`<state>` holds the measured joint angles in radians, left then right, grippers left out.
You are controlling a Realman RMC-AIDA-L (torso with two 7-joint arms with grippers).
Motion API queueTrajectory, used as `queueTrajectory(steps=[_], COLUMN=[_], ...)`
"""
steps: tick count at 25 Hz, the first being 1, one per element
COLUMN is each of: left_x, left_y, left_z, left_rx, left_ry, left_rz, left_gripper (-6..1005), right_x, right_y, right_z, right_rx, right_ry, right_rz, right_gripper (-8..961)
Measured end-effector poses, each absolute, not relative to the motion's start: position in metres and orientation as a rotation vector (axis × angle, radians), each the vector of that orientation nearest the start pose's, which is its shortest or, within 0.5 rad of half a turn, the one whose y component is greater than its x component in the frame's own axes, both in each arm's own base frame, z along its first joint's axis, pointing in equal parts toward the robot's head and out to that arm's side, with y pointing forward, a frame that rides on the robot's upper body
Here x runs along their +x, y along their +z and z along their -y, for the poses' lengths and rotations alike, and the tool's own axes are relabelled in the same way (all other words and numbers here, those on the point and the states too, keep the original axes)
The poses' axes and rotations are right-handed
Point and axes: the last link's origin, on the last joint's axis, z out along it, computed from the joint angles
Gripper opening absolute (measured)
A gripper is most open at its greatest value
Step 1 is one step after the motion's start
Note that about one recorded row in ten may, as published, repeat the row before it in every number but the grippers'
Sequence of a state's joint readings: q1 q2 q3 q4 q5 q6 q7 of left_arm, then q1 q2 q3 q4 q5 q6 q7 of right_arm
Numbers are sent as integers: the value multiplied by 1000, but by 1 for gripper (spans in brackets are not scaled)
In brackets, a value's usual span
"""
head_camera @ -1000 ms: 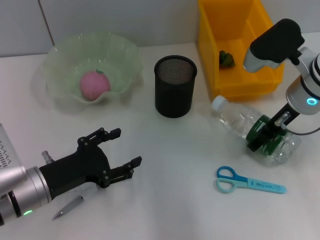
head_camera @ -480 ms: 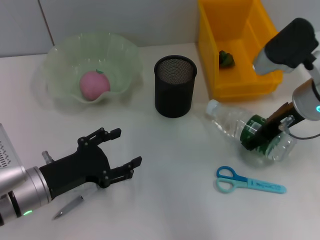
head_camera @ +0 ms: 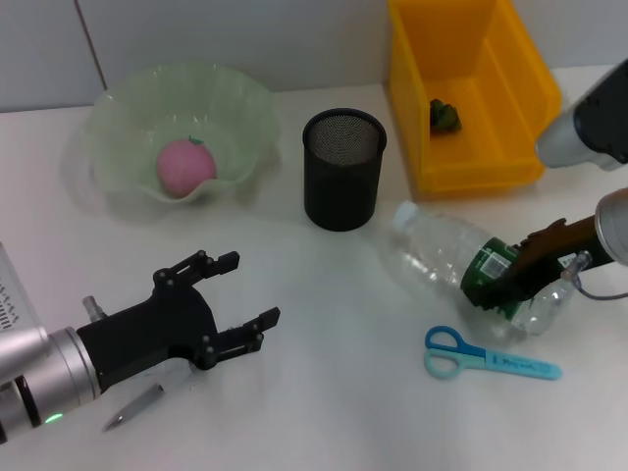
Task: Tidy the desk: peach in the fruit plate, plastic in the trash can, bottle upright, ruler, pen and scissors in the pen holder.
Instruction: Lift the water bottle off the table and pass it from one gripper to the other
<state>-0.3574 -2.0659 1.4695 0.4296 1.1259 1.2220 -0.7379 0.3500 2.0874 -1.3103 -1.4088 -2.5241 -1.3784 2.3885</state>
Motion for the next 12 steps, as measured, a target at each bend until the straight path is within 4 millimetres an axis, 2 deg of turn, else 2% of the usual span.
queueTrajectory(steps=[6,7,8,9,10,12], left_x=[-276,-274,-274,-274,-274,-270], left_y=[-72,-70,-70,-70,-70,-64], left_z=[-286,-283,-283,-283,-283,-278], left_rx=[-2580,-2577,-2577,-2577,-2577,-2562], left_ry=[-748,-787,-787,-787,-787,-866], left_rz=[252,247,247,247,247,242], left_gripper=[841,841,841,841,840,840], right_x=[248,249,249,251,251,254], right_y=[27,31,31,35,35,41], right_z=[-318,-309,-309,-300,-300,-288], right_rx=[-2531,-2555,-2555,-2575,-2575,-2594], right_ry=[-139,-48,-48,54,54,238], right_rz=[-907,-872,-872,-823,-823,-713], right_gripper=[774,774,774,774,774,775])
